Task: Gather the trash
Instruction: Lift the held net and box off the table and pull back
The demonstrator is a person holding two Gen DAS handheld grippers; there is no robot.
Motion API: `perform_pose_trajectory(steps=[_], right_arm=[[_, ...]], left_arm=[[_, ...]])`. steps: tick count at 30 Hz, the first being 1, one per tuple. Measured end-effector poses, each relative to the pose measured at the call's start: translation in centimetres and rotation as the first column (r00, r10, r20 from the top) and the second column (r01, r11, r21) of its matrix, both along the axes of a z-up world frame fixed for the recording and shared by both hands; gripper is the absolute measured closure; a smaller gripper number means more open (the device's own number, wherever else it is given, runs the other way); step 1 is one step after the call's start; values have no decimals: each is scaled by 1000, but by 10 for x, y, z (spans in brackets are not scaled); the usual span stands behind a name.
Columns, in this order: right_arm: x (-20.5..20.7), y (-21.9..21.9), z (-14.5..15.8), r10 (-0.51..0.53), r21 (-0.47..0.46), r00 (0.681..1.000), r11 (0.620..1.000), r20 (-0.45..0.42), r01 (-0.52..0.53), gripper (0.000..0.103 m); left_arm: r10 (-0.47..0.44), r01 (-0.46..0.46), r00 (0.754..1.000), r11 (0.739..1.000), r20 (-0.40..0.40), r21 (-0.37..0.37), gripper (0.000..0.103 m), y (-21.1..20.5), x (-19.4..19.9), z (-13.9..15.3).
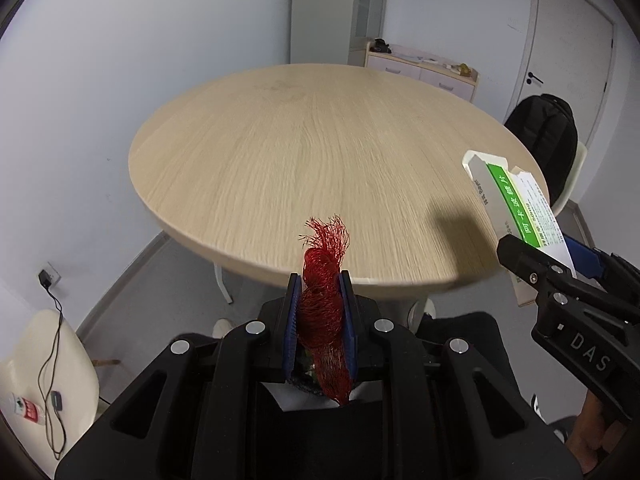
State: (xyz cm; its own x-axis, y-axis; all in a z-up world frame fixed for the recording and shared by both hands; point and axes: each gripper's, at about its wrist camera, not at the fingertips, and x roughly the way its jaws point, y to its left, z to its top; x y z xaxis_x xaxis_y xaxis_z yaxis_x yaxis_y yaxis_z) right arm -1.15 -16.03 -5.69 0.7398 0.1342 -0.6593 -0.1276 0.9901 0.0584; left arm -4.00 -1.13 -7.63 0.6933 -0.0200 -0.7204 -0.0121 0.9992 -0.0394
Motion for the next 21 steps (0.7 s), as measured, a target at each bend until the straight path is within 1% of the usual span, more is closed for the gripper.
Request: perform_pose_trajectory(steps=[6, 15, 21], right_arm=[[-23, 0, -10, 2, -13, 1000, 1000, 2, -2, 45], [-55, 5, -27, 23, -31, 1000, 999, -16, -24, 45], [-78, 5, -38, 42, -34, 999, 998, -28, -43, 45]], left_arm=[[-6, 6, 1000, 1000, -6, 2, 85, 0, -19, -10], [-4, 4, 1000, 1000, -22, 14, 85, 2, -34, -23], [-22, 23, 999, 999, -37, 22, 85, -5, -45, -33]])
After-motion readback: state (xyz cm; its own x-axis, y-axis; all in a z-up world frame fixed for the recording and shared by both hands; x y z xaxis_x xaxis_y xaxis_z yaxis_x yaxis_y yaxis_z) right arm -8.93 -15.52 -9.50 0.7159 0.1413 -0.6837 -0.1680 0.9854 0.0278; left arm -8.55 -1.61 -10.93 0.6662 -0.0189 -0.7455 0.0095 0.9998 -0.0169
